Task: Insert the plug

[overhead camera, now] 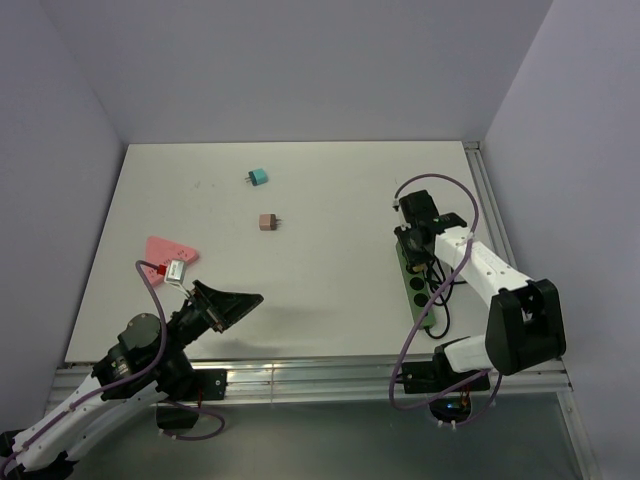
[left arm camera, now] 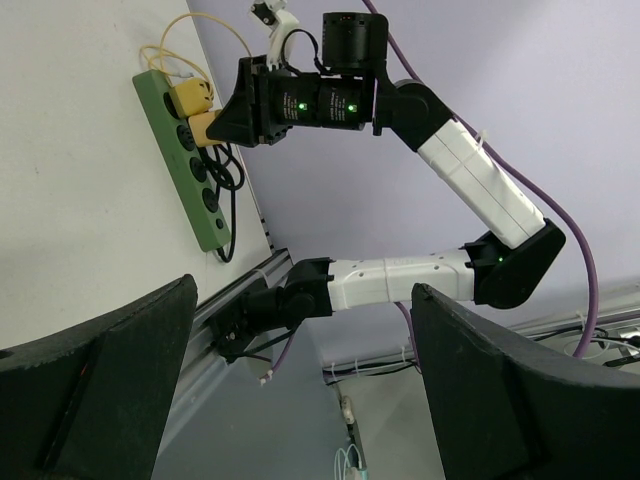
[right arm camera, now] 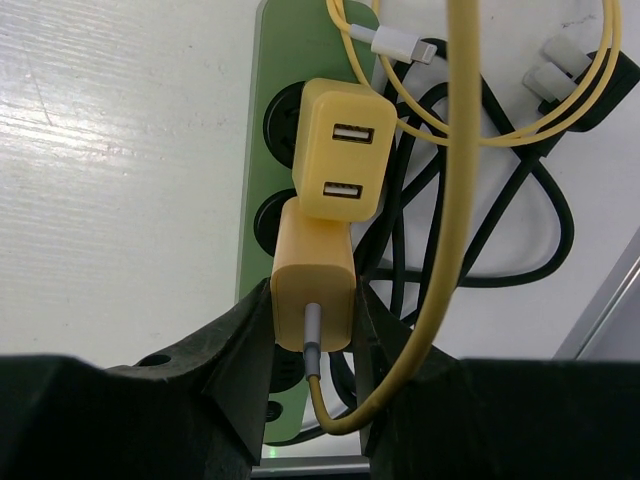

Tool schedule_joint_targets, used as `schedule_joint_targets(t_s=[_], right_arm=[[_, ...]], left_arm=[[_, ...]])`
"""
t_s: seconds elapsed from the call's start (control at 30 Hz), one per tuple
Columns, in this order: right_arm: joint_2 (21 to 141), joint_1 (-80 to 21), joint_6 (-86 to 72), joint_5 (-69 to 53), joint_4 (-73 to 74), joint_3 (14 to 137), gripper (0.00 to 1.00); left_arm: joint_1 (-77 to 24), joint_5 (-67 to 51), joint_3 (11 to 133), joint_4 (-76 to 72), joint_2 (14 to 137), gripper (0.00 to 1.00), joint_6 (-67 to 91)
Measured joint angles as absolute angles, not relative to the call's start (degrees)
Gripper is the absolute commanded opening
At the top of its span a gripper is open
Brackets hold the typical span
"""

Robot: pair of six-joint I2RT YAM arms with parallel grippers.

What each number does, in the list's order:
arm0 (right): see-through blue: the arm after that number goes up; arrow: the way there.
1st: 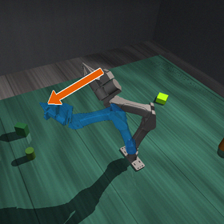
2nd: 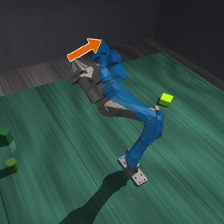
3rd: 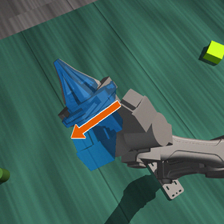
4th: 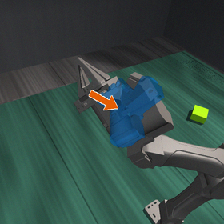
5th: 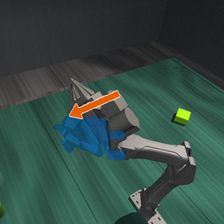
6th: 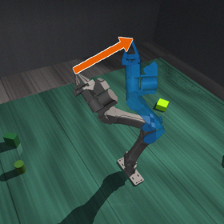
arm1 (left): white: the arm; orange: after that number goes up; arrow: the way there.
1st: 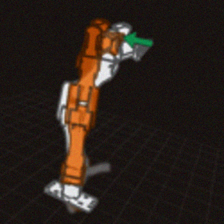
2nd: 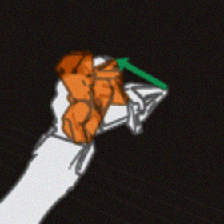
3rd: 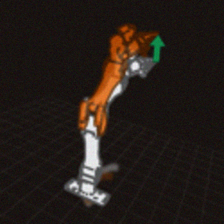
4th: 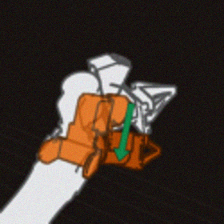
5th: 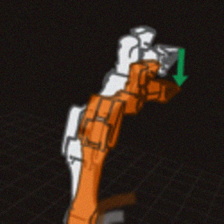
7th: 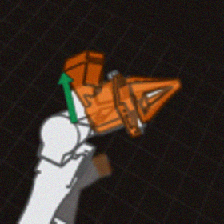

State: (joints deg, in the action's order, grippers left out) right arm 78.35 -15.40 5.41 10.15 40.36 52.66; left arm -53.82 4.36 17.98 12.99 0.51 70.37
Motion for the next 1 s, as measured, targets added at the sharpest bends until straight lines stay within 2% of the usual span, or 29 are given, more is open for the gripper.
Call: schedule_joint_targets(t_s=[1.0], right_arm=[[77.10,-15.40,3.68,8.93,43.55,53.21,0.00]], left_arm=[[-53.82,4.29,17.04,12.67,0.51,0.93,71.16]])
